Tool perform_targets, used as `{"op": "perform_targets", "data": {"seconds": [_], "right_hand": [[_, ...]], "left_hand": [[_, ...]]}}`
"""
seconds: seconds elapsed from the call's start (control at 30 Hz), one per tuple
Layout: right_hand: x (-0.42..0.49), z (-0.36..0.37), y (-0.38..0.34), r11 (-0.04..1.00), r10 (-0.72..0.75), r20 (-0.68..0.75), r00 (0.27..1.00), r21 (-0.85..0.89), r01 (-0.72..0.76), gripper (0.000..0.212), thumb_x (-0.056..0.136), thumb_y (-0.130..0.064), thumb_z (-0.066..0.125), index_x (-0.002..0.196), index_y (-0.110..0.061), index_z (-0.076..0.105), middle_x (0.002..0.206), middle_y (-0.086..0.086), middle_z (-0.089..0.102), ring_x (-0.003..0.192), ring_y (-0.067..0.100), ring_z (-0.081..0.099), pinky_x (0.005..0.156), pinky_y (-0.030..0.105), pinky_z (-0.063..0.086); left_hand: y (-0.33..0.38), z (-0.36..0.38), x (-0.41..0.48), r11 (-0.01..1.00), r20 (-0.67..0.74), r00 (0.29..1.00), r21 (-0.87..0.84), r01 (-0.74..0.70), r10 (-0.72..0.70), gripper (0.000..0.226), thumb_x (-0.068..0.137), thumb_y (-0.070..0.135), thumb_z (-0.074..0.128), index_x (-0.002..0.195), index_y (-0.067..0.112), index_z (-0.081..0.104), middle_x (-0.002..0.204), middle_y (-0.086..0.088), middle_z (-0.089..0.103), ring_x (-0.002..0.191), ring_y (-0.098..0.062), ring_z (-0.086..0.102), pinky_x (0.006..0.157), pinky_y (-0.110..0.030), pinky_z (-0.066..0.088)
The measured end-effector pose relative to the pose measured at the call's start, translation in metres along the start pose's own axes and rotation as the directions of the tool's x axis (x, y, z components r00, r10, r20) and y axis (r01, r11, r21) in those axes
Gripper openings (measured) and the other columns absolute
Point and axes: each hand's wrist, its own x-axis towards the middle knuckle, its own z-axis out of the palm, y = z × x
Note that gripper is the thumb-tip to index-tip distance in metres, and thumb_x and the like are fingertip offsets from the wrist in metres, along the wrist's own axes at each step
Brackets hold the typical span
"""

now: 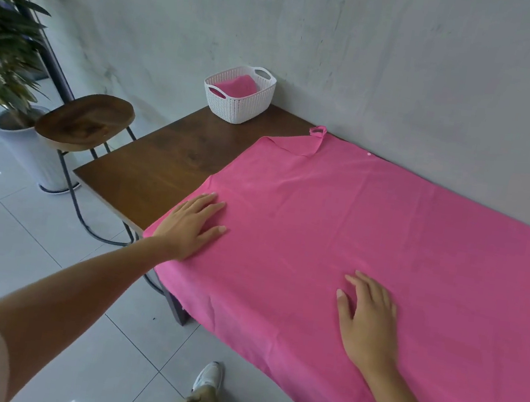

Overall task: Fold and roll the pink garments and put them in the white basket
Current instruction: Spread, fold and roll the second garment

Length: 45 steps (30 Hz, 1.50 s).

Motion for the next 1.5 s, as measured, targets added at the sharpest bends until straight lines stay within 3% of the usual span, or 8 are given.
{"op": "perform_targets", "data": {"seconds": [0.27, 0.43, 0.53, 0.63, 0.77, 0.93, 1.23, 1.5], "right_hand": [[-0.001, 0.0, -0.002, 1.0, 0.029, 0.022, 0.999, -0.003, -0.029, 0.036, 0.1, -0.038, 0.049, 0.127, -0.021, 0.064, 0.14, -0.003, 0.057, 0.13, 0.02, 0.047, 0.108, 0.04, 0.031], [0.002, 0.001, -0.003, 0.999, 0.038, 0.019, 0.999, 0.006, -0.038, 0.045, 0.095, -0.048, 0.041, 0.123, -0.023, 0.066, 0.135, -0.007, 0.058, 0.127, 0.018, 0.049, 0.106, 0.04, 0.035], [0.015, 0.001, -0.009, 0.998, 0.063, 0.015, 0.998, 0.004, -0.063, 0.034, 0.098, -0.042, 0.051, 0.123, -0.023, 0.066, 0.13, -0.008, 0.059, 0.124, 0.017, 0.05, 0.106, 0.033, 0.033], [0.033, 0.004, -0.017, 0.994, 0.108, 0.004, 0.994, 0.016, -0.108, 0.031, 0.094, -0.029, 0.066, 0.124, -0.021, 0.066, 0.128, -0.007, 0.06, 0.123, 0.016, 0.05, 0.106, 0.034, 0.035], [0.06, 0.013, -0.025, 0.985, 0.174, -0.02, 0.985, 0.017, -0.173, 0.03, 0.099, -0.036, 0.054, 0.124, -0.023, 0.065, 0.128, -0.01, 0.059, 0.123, 0.014, 0.049, 0.107, 0.036, 0.036], [0.1, 0.024, -0.04, 0.973, 0.227, -0.005, 0.974, 0.036, -0.227, 0.029, 0.099, -0.032, 0.059, 0.126, -0.025, 0.063, 0.13, -0.012, 0.057, 0.124, 0.013, 0.048, 0.108, 0.034, 0.037], [0.228, 0.044, -0.068, 0.986, 0.165, 0.131, 0.978, 0.002, -0.167, 0.032, 0.101, -0.03, 0.055, 0.132, -0.022, 0.059, 0.133, -0.005, 0.056, 0.127, 0.016, 0.045, 0.112, 0.035, 0.035], [0.385, 0.058, -0.098, 0.996, 0.074, 0.206, 0.976, -0.064, -0.062, 0.039, 0.102, -0.025, 0.054, 0.139, -0.014, 0.056, 0.142, 0.005, 0.054, 0.135, 0.024, 0.042, 0.112, 0.036, 0.034]], "left_hand": [[0.0, -0.007, 0.032, 0.998, -0.038, 0.997, 0.019, -0.06, 0.061, 0.072, 0.095, 0.076, 0.021, 0.148, 0.031, 0.041, 0.153, 0.003, 0.036, 0.14, -0.025, 0.033, 0.116, -0.048, 0.026], [0.005, -0.018, 0.079, 0.994, -0.015, 0.994, -0.009, -0.108, 0.108, 0.076, 0.091, 0.077, 0.019, 0.148, 0.031, 0.039, 0.155, 0.0, 0.034, 0.142, -0.026, 0.031, 0.116, -0.046, 0.026], [0.008, -0.024, 0.116, 0.991, 0.011, 0.991, -0.016, -0.136, 0.137, 0.078, 0.09, 0.078, 0.017, 0.145, 0.029, 0.043, 0.157, 0.0, 0.032, 0.144, -0.026, 0.028, 0.117, -0.047, 0.025], [0.012, -0.026, 0.157, 0.986, 0.065, 0.984, -0.004, -0.165, 0.165, 0.086, 0.086, 0.08, 0.011, 0.148, 0.028, 0.042, 0.16, 0.0, 0.028, 0.146, -0.026, 0.025, 0.118, -0.048, 0.023], [0.016, -0.025, 0.21, 0.975, 0.127, 0.968, 0.02, -0.222, 0.218, 0.097, 0.082, 0.087, 0.003, 0.149, 0.029, 0.043, 0.163, 0.0, 0.024, 0.149, -0.025, 0.022, 0.119, -0.049, 0.023], [0.02, -0.018, 0.261, 0.95, 0.143, 0.94, 0.003, -0.312, 0.308, 0.12, 0.066, 0.093, -0.018, 0.147, 0.032, 0.046, 0.162, 0.002, 0.026, 0.148, -0.025, 0.024, 0.119, -0.048, 0.021], [0.016, 0.011, 0.298, 0.923, 0.092, 0.918, -0.014, -0.385, 0.385, 0.075, 0.096, 0.074, 0.015, 0.151, 0.031, 0.041, 0.16, 0.005, 0.032, 0.145, -0.024, 0.026, 0.117, -0.047, 0.025], [0.015, 0.016, 0.3, 0.921, 0.058, 0.919, -0.03, -0.388, 0.389, 0.067, 0.1, 0.069, 0.021, 0.15, 0.03, 0.042, 0.158, 0.005, 0.035, 0.143, -0.026, 0.029, 0.115, -0.046, 0.027]]}}
